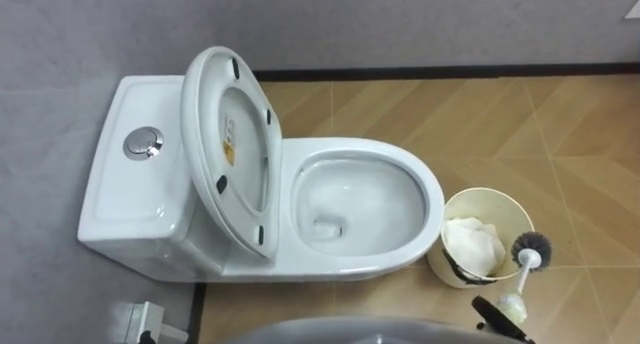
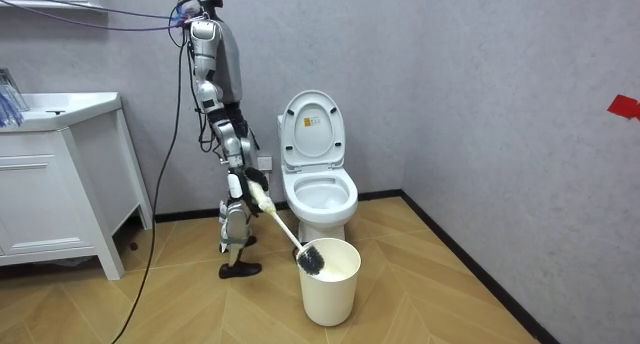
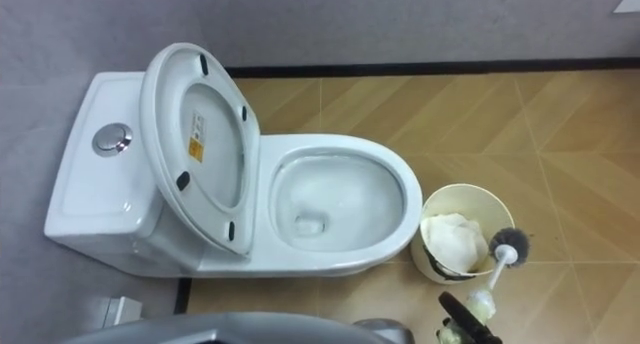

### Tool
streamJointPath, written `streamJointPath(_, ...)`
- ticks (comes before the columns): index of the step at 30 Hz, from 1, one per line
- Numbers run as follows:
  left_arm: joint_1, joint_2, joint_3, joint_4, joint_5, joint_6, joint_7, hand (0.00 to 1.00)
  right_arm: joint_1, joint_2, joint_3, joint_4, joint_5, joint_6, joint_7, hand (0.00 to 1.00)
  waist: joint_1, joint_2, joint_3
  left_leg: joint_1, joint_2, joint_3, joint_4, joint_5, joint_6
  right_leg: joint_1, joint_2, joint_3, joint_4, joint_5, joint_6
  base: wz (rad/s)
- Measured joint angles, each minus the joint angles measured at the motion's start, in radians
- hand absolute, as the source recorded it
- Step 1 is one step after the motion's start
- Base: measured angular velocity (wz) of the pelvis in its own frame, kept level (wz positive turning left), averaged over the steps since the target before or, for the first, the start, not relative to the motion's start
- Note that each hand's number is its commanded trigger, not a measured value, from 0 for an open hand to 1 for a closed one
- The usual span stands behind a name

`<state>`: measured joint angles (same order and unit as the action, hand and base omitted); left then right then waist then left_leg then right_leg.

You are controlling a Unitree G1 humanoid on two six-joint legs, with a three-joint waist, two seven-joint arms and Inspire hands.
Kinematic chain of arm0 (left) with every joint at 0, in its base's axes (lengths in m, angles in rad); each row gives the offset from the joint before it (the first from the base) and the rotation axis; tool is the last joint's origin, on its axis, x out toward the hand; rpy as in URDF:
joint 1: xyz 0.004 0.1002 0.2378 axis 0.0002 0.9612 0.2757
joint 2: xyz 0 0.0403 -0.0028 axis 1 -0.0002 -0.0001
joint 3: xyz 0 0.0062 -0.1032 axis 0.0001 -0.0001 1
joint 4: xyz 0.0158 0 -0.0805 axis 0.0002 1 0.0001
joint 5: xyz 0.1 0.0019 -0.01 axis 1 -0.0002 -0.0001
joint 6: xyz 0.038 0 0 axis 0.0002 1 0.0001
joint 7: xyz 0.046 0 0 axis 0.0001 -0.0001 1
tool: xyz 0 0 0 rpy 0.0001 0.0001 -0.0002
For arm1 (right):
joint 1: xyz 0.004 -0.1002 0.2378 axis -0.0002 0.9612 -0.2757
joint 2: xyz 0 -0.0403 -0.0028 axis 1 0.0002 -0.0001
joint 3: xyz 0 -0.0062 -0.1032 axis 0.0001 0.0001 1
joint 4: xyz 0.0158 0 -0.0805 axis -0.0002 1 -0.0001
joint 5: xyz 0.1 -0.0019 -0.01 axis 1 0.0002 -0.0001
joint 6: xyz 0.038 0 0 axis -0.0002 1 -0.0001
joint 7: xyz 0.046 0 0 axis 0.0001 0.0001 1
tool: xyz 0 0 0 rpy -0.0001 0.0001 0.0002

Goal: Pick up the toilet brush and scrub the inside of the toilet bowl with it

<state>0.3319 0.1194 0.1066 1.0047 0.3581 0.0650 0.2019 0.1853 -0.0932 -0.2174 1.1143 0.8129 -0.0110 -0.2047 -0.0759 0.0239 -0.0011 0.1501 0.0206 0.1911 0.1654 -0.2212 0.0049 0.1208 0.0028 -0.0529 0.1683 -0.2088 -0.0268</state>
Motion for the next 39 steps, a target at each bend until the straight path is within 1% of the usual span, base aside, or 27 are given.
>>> streamJointPath(2,0.000,-0.003,0.004,0.003,0.000,0.000,0.000,0.00,0.001,-0.004,0.000,0.010,-0.019,0.001,0.003,0.00,0.000,0.000,0.0003,0.000,0.000,0.000,0.000,0.000,0.000,0.000,0.000,-0.001,0.000,0.000,0.000,0.00)
streamJointPath(5,0.003,-0.004,0.009,0.002,0.007,0.001,0.000,0.00,0.001,-0.012,0.010,0.026,-0.085,0.002,0.023,0.00,0.001,-0.002,-0.0002,-0.001,0.000,-0.002,0.000,0.000,0.000,-0.001,0.000,-0.004,0.001,-0.001,0.000,0.00)
streamJointPath(7,0.001,-0.004,0.009,0.002,0.009,0.002,0.000,0.00,0.001,-0.019,0.047,0.049,-0.197,0.002,0.051,0.00,0.002,-0.010,-0.0021,-0.002,0.001,-0.002,-0.001,0.000,0.000,-0.002,-0.001,-0.003,0.002,-0.001,-0.001,0.00)
streamJointPath(8,0.000,-0.004,0.009,0.002,0.012,0.003,-0.001,0.00,0.003,-0.019,0.057,0.052,-0.225,0.003,0.058,0.00,0.004,-0.010,-0.0015,-0.003,0.002,-0.002,-0.001,0.000,0.000,-0.003,-0.001,-0.003,0.002,-0.001,-0.001,0.00)
streamJointPath(9,-0.001,-0.004,0.009,0.007,0.031,0.008,-0.003,0.00,0.005,-0.019,0.073,0.062,-0.269,0.006,0.076,0.00,0.006,-0.014,-0.0012,-0.004,0.002,-0.002,-0.001,0.000,0.000,-0.004,-0.002,-0.002,0.002,-0.001,-0.001,0.00)
streamJointPath(10,-0.007,-0.005,0.009,0.009,0.039,0.018,-0.010,0.00,0.001,-0.019,0.079,0.082,-0.309,0.012,0.096,0.00,0.005,-0.020,-0.0027,-0.004,0.002,-0.003,-0.001,0.000,0.000,-0.003,-0.002,-0.004,0.001,-0.001,-0.001,0.00)
streamJointPath(14,-0.012,-0.006,0.009,0.029,0.039,0.039,-0.022,0.00,-0.003,-0.019,0.079,0.133,-0.394,0.034,0.135,0.00,0.005,-0.030,0.0001,-0.001,0.001,-0.003,-0.001,0.000,0.000,0.001,0.000,-0.004,-0.001,-0.001,-0.001,0.00)
streamJointPath(16,-0.013,-0.006,0.010,0.037,0.042,0.054,-0.034,0.00,0.002,-0.020,0.079,0.158,-0.427,0.037,0.154,0.00,0.005,-0.037,0.0011,-0.001,0.001,-0.003,-0.002,0.000,0.000,0.001,0.000,-0.004,-0.003,-0.001,-0.001,0.00)
streamJointPath(18,-0.013,-0.007,0.010,0.038,0.047,0.063,-0.038,0.00,0.013,-0.025,0.083,0.175,-0.467,0.042,0.164,0.00,0.006,-0.037,0.0012,0.000,0.000,-0.003,-0.004,0.000,0.000,0.000,0.001,-0.004,-0.002,-0.001,-0.001,0.00)
streamJointPath(19,-0.014,-0.007,0.010,0.039,0.048,0.068,-0.038,0.00,0.014,-0.030,0.088,0.177,-0.516,0.054,0.164,0.00,0.005,-0.036,0.0010,0.000,0.000,-0.003,-0.004,0.000,0.000,0.000,0.002,-0.004,-0.002,-0.001,-0.001,0.00)
streamJointPath(21,-0.019,-0.006,0.010,0.043,0.048,0.074,-0.038,0.00,0.015,-0.034,0.089,0.190,-0.591,0.058,0.164,0.00,0.005,-0.034,0.0011,0.000,0.001,-0.003,-0.005,0.000,0.000,0.000,0.003,-0.004,-0.001,-0.001,-0.001,0.00)
streamJointPath(23,-0.028,-0.006,0.009,0.055,0.047,0.081,-0.038,0.00,0.016,-0.037,0.093,0.205,-0.648,0.072,0.163,0.00,0.005,-0.033,0.0011,0.001,0.001,-0.003,-0.005,0.000,0.000,0.000,0.003,-0.004,0.000,-0.001,-0.001,0.00)
streamJointPath(25,-0.030,-0.006,0.008,0.056,0.047,0.083,-0.038,0.00,0.021,-0.038,0.113,0.206,-0.711,0.096,0.164,0.00,0.005,-0.033,0.0010,0.002,0.002,-0.003,-0.005,0.000,-0.001,0.000,0.003,-0.004,0.001,-0.001,-0.002,0.00)
streamJointPath(28,-0.032,-0.006,0.008,0.063,0.047,0.088,-0.038,0.00,0.023,-0.038,0.117,0.214,-0.780,0.114,0.164,0.00,0.004,-0.031,0.0009,0.003,0.002,-0.003,-0.005,0.000,-0.001,0.002,0.005,-0.003,0.002,-0.001,-0.002,0.00)
streamJointPath(31,-0.033,-0.007,0.008,0.075,0.047,0.097,-0.039,0.00,0.023,-0.038,0.118,0.213,-0.826,0.136,0.164,0.00,0.003,-0.031,0.0010,0.005,0.002,-0.003,-0.006,-0.001,-0.001,0.003,0.003,-0.004,0.002,-0.001,-0.002,0.00)
streamJointPath(34,-0.032,-0.007,0.008,0.076,0.047,0.108,-0.040,0.00,0.025,-0.038,0.118,0.213,-0.855,0.148,0.165,0.00,0.003,-0.031,0.0012,0.011,0.003,-0.003,-0.014,-0.001,-0.001,0.006,0.002,-0.004,0.002,-0.001,-0.002,0.00)
streamJointPath(37,-0.033,-0.007,0.008,0.076,0.047,0.111,-0.046,0.00,0.023,-0.038,0.118,0.212,-0.862,0.165,0.176,0.00,0.003,-0.031,0.0015,0.013,0.003,-0.003,-0.015,-0.001,-0.001,0.008,0.002,-0.003,0.002,-0.001,-0.002,0.00)
streamJointPath(39,-0.035,-0.007,0.008,0.076,0.047,0.112,-0.053,0.00,0.023,-0.038,0.118,0.212,-0.862,0.166,0.183,0.00,0.003,-0.031,0.0015,0.014,0.002,-0.003,-0.015,-0.001,-0.001,0.008,0.002,-0.003,0.002,-0.001,-0.002,0.00)
